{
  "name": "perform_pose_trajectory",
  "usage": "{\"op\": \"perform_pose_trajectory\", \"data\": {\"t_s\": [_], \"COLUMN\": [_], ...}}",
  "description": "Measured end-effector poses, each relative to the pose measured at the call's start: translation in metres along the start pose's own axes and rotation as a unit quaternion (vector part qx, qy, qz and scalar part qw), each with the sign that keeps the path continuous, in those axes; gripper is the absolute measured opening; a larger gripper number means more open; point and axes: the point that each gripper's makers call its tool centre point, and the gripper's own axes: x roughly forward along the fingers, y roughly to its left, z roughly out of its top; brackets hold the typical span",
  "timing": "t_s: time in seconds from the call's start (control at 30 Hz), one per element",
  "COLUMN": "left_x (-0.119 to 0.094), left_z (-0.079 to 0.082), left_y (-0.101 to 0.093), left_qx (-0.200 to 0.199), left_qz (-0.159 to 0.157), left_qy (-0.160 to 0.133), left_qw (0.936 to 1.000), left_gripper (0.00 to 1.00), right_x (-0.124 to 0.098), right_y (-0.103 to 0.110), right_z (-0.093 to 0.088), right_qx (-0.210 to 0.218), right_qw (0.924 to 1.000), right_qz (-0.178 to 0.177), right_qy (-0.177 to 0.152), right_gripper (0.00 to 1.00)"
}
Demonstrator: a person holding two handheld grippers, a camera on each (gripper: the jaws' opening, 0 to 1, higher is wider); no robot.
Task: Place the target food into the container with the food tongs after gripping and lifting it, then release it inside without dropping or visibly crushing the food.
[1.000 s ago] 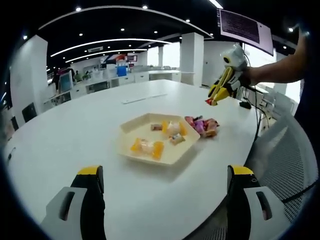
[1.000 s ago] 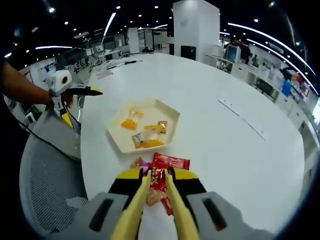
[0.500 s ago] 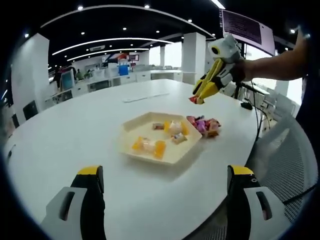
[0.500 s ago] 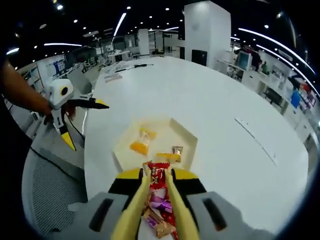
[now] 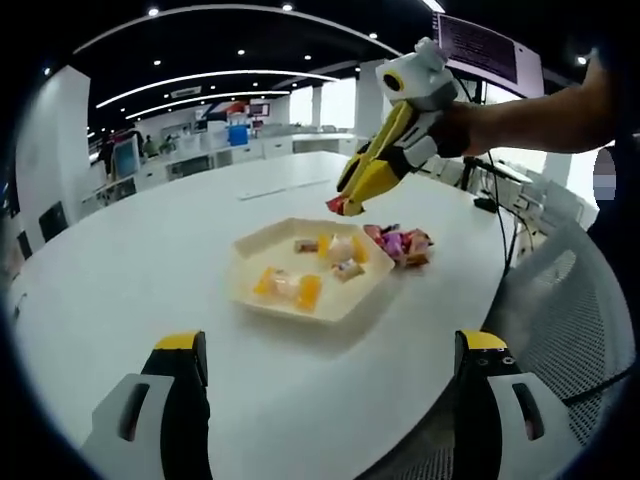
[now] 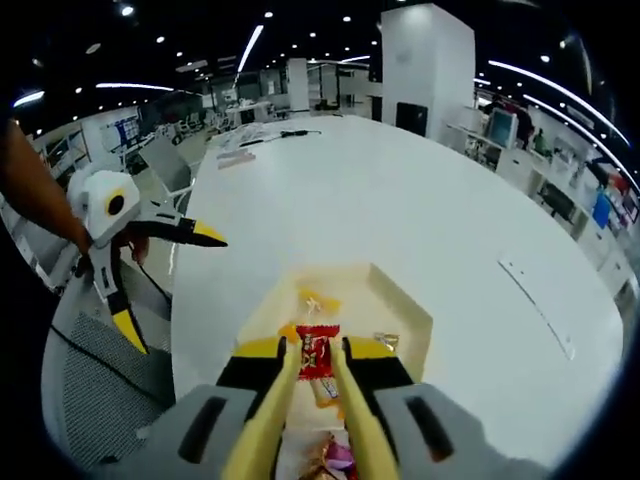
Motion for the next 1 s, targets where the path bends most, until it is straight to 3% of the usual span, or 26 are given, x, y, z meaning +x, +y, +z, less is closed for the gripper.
{"op": "perform_pose_trajectory", "data": {"t_s": [0.13, 0.27, 0.47, 0.63, 0.73, 1.0], "left_x": [0.0, -0.001, 0.001, 0.0, -0.003, -0.001], "left_z": [0.002, 0.004, 0.007, 0.009, 0.014, 0.017], "left_y": [-0.004, 0.0, -0.014, -0.012, -0.004, -0.013], "left_qx": [0.01, -0.01, 0.008, 0.005, 0.027, 0.032], "left_qz": [-0.005, -0.005, -0.028, -0.023, 0.002, -0.02], "left_qy": [-0.003, -0.008, -0.014, -0.017, -0.027, -0.034], "left_qw": [0.9999, 0.9999, 0.9995, 0.9996, 0.9993, 0.9987], "left_gripper": [0.99, 0.99, 1.0, 0.99, 0.99, 0.99], "right_x": [0.006, 0.01, 0.011, 0.009, 0.005, -0.013], "right_y": [0.002, 0.004, 0.011, 0.011, 0.009, 0.009], "right_z": [0.001, 0.0, 0.003, 0.005, 0.008, 0.019], "right_qx": [0.001, -0.004, 0.005, 0.015, 0.016, 0.024], "right_qw": [1.0, 0.9998, 0.9994, 0.9988, 0.9983, 0.9965], "right_qz": [-0.004, -0.016, -0.032, -0.046, -0.056, -0.077], "right_qy": [0.008, 0.014, 0.01, 0.003, -0.003, -0.022], "right_gripper": [0.22, 0.23, 0.24, 0.24, 0.24, 0.25]}}
